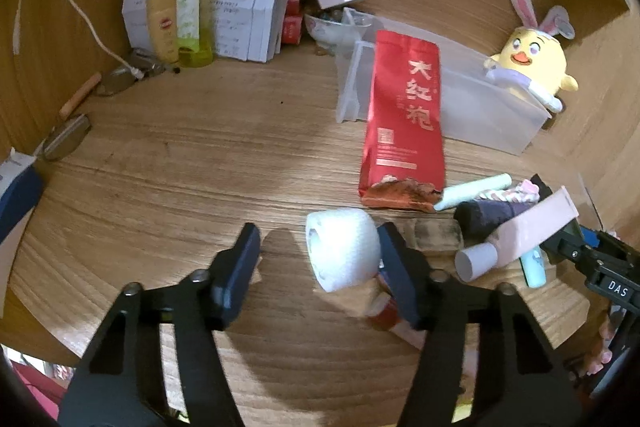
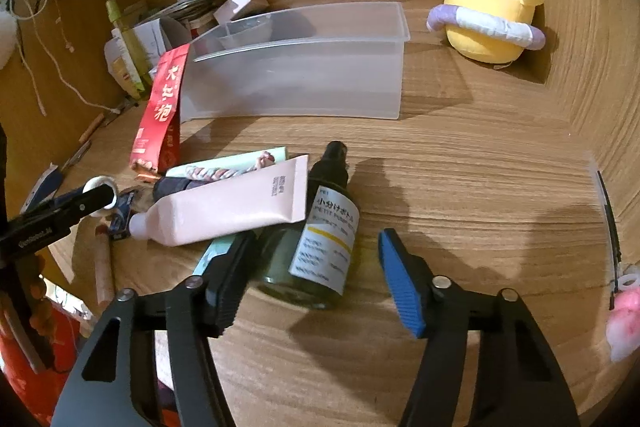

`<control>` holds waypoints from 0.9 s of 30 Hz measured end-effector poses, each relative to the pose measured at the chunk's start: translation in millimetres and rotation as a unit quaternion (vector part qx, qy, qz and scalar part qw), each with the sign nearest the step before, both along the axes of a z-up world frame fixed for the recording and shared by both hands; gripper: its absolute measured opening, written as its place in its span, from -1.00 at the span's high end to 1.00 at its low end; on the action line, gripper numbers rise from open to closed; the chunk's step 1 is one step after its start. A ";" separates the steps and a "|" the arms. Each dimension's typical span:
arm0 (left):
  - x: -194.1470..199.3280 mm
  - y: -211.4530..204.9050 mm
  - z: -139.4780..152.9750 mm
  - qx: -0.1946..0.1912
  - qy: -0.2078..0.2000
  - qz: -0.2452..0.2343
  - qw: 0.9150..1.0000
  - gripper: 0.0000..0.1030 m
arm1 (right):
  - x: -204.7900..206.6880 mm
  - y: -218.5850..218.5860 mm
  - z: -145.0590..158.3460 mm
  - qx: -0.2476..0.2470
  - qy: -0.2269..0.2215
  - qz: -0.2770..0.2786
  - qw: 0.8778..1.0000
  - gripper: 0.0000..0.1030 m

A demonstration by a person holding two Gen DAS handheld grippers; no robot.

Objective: Organize objects
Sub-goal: 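Grasp the white tape roll with the left tool while the right tool grasps the green spray bottle, then carry the tape roll and green bottle into the clear box and release both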

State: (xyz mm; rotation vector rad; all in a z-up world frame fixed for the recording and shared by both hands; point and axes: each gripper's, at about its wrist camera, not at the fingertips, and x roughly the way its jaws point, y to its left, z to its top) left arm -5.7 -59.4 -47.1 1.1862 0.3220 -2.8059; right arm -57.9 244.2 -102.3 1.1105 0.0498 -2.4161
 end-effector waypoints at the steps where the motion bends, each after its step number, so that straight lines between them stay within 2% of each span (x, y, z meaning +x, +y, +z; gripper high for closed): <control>1: -0.9 -0.9 -0.8 0.003 -0.001 0.000 1.000 0.06 | -2.0 -0.2 -0.5 0.001 -0.001 -0.001 1.000 -0.05; 3: -2.0 -1.8 -2.0 0.004 0.000 0.001 1.000 0.18 | -4.9 -1.9 -0.1 0.009 0.002 -0.003 1.000 0.04; 5: -2.7 -1.7 -2.1 0.003 0.003 0.001 1.000 0.31 | -8.0 -3.3 -0.2 0.014 0.003 -0.002 1.000 0.23; 9: -5.0 -2.0 -0.6 0.001 0.012 0.003 1.000 0.52 | -11.1 -5.5 -0.5 0.024 0.009 -0.004 1.000 0.25; 16: -8.4 -5.9 8.3 -0.006 0.026 0.012 1.000 0.52 | -13.5 6.3 4.0 0.035 0.023 -0.029 0.999 0.26; 27: -13.8 -2.0 38.7 -0.014 0.054 0.008 0.998 0.53 | -24.5 26.1 31.0 0.022 0.061 -0.057 0.996 0.25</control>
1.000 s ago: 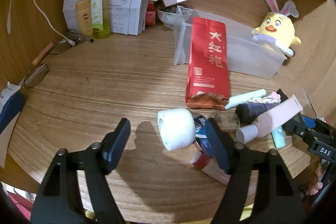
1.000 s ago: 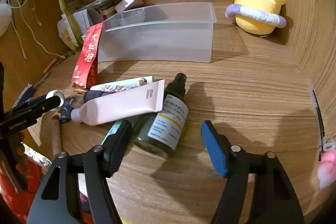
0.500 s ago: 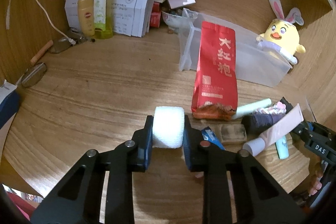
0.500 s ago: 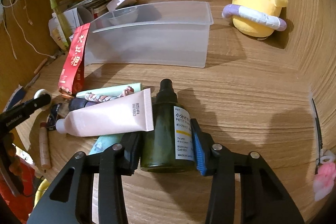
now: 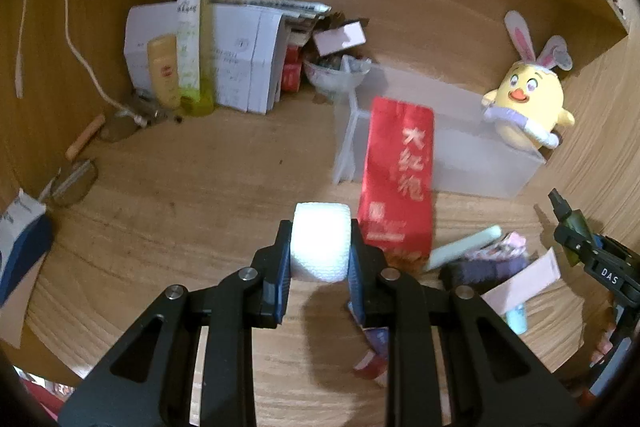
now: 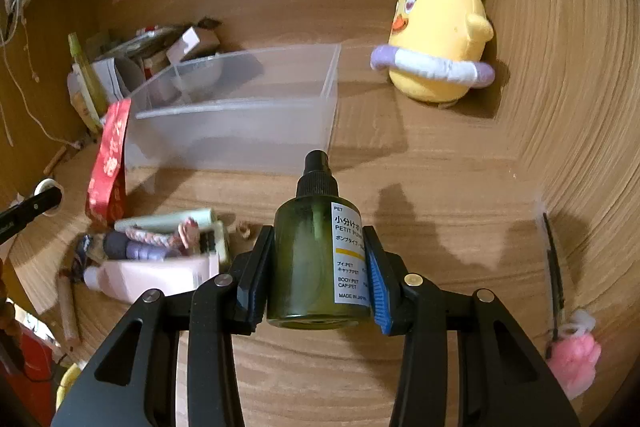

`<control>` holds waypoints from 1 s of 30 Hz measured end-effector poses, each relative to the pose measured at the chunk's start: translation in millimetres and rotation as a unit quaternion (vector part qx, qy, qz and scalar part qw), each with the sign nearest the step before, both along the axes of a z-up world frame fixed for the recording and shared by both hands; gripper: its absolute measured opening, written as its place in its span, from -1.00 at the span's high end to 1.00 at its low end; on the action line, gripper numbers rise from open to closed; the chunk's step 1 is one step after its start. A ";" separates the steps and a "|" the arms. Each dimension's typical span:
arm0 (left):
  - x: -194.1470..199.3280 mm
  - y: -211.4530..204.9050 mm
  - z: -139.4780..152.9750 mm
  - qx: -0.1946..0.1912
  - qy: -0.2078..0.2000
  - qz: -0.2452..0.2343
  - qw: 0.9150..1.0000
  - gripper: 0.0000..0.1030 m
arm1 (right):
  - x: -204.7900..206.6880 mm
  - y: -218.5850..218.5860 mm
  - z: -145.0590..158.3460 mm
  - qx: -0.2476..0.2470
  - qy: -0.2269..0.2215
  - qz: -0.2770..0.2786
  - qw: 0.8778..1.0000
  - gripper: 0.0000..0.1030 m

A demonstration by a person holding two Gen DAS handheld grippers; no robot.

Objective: Organize objects
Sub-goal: 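Carry the tape roll and green bottle into the clear box and release both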

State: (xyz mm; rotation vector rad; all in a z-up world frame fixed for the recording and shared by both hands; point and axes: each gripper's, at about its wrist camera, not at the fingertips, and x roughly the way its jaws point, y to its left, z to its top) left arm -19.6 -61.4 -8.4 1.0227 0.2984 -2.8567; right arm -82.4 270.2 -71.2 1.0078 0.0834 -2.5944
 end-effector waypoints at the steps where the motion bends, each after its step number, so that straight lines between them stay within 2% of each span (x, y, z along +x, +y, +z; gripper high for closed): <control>1: -0.5 1.2 3.6 -0.003 0.004 0.000 1.000 0.53 | -0.7 -1.0 4.7 -0.003 0.006 0.002 1.000 0.25; 8: -11.5 9.5 27.8 -0.008 0.028 -0.015 0.999 0.53 | -4.4 -18.3 27.7 -0.009 0.039 0.030 0.999 0.25; 21: -49.4 17.5 58.2 -0.011 0.045 -0.040 0.998 0.53 | -31.2 -47.3 53.6 -0.034 0.056 0.070 0.995 0.26; 30: -85.8 10.7 76.6 -0.013 0.048 -0.039 0.998 0.53 | -60.9 -63.9 73.6 -0.035 0.072 0.081 0.994 0.25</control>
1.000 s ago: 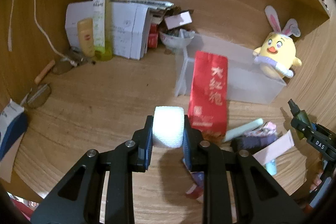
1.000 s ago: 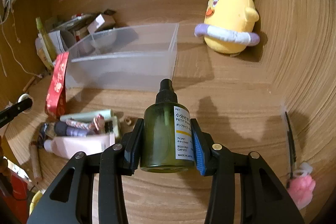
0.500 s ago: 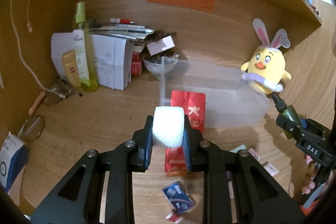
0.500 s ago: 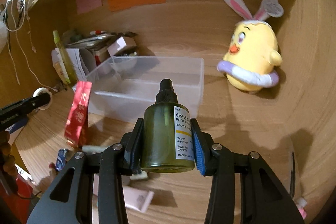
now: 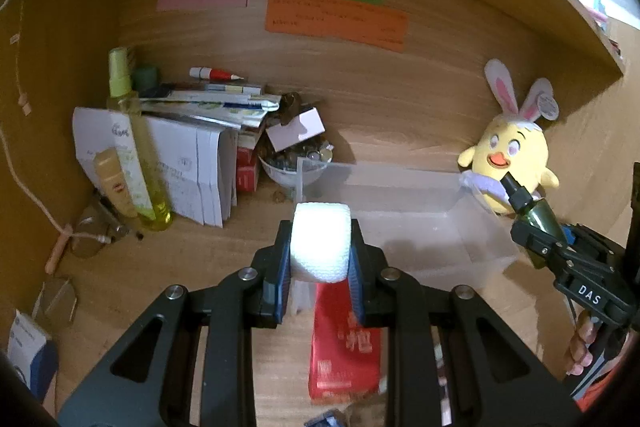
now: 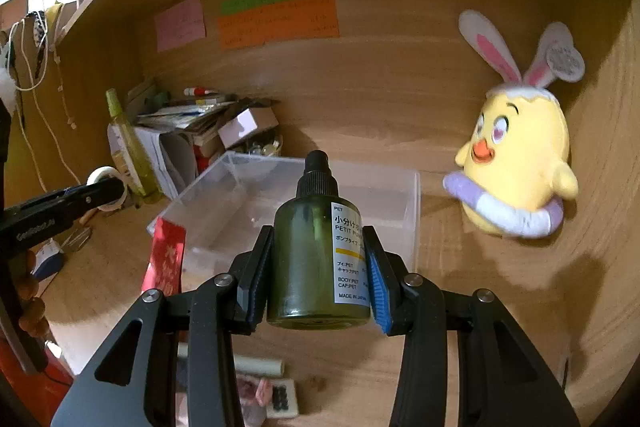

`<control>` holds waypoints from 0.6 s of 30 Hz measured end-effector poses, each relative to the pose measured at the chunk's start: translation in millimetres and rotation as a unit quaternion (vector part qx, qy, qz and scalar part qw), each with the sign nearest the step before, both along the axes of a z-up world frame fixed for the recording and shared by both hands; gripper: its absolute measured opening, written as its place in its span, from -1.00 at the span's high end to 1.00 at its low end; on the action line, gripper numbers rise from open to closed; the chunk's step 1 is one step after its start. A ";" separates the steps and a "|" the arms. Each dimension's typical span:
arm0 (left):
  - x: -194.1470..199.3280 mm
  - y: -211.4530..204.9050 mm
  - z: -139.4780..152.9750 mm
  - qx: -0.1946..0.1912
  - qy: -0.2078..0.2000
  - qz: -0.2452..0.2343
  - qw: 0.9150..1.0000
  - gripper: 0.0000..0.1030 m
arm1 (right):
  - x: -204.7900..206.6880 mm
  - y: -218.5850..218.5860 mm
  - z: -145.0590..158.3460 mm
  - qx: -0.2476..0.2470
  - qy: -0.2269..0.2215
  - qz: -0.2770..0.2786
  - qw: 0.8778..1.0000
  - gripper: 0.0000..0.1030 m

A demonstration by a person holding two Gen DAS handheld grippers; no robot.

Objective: Organize objects
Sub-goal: 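Carry the tape roll and green bottle into the clear box and release both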

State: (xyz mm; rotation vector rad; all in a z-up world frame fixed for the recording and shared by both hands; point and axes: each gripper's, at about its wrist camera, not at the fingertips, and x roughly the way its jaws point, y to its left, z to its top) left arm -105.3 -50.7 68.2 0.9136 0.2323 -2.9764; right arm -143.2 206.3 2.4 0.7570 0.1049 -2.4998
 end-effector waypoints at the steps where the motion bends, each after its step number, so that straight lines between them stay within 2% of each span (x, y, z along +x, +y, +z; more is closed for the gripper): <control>1: -5.8 0.1 1.1 -0.004 -0.002 0.001 1.000 0.53 | -2.7 -1.3 0.9 0.001 0.001 0.000 1.000 0.25; 10: -49.2 8.9 -4.0 -0.012 -0.037 -0.026 0.999 0.53 | -35.7 -17.3 2.7 0.018 -0.007 0.004 1.000 0.25; 18: -77.0 23.6 -16.8 -0.018 -0.072 -0.056 0.996 0.53 | -59.8 -26.8 -14.1 0.038 -0.031 0.004 0.999 0.25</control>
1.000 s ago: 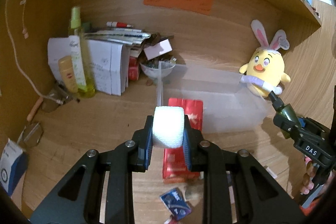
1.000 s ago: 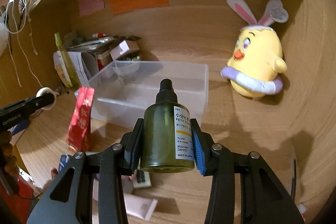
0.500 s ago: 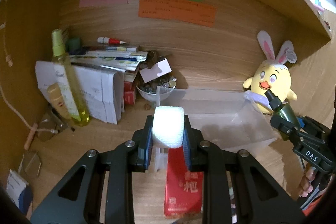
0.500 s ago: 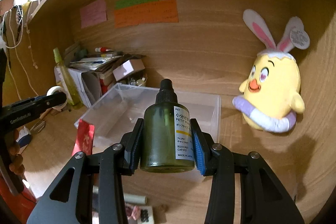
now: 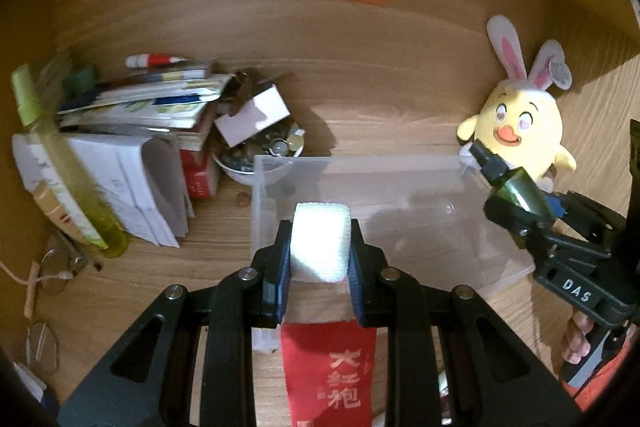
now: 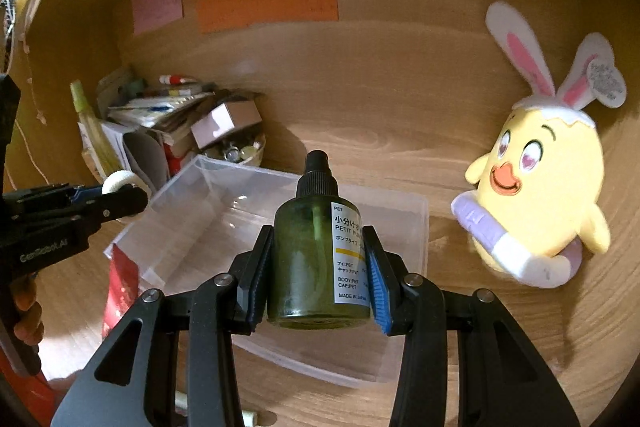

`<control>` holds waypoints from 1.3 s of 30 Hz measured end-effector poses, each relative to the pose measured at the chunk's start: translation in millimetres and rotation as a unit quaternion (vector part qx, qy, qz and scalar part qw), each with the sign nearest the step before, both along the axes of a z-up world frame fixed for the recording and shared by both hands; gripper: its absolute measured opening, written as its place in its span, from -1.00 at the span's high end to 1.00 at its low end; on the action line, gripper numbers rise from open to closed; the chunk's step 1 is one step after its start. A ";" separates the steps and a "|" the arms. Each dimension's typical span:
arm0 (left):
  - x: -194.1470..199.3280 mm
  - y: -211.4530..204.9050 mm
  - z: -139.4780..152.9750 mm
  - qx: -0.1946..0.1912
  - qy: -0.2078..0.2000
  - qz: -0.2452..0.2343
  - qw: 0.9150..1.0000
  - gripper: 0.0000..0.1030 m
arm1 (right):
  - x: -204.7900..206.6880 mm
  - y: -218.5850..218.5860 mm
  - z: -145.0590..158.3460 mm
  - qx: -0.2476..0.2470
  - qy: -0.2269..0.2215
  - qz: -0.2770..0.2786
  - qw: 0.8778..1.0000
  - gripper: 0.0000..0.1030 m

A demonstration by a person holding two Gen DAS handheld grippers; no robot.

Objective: Organize objects
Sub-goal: 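Carry the tape roll and green bottle into the clear box and release both, then withdraw both tools from the box toward the red tea bag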

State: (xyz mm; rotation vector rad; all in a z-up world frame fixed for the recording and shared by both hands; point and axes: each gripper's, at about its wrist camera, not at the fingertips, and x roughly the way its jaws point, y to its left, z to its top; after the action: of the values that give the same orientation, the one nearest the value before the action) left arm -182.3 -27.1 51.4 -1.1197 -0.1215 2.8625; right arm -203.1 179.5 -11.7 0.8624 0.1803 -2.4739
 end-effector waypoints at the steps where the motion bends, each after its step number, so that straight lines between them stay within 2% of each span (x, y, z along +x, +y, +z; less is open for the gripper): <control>1: -2.9 1.8 -1.0 -0.001 -0.004 -0.004 1.000 0.53 | -2.8 -0.4 -3.4 0.002 -0.005 0.000 1.000 0.25; 12: -36.3 18.9 -23.7 -0.020 -0.068 -0.040 0.997 0.52 | -24.5 -7.7 -34.6 0.024 -0.056 0.007 0.998 0.25; 18: -48.2 15.0 -35.3 -0.017 -0.102 -0.043 0.994 0.53 | -27.6 -14.0 -41.6 0.040 -0.062 0.009 0.997 0.25; 27: -50.5 16.5 -40.1 -0.029 -0.106 -0.042 0.993 0.51 | -28.4 -21.5 -45.3 0.059 -0.066 0.009 0.996 0.25; 29: -49.4 17.1 -39.0 -0.029 -0.104 -0.040 0.993 0.45 | -28.3 -22.7 -45.8 0.063 -0.067 0.009 0.996 0.25; 31: -48.6 17.6 -37.0 -0.031 -0.099 -0.039 0.994 0.24 | -28.3 -23.9 -46.5 0.063 -0.070 0.011 0.995 0.25; 36: -37.2 19.6 -24.0 -0.045 -0.071 -0.033 0.996 -0.06 | -26.0 -24.0 -43.6 0.064 -0.069 0.012 0.995 0.23; 39: -28.8 20.2 -15.2 -0.046 -0.058 -0.031 0.997 -0.18 | -22.9 -21.7 -37.9 0.058 -0.064 0.010 0.996 0.02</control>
State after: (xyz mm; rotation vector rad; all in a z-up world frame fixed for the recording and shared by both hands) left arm -211.2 -6.9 36.2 -1.2824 0.0383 2.7751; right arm -226.0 157.8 -49.5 1.0588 0.2895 -2.3994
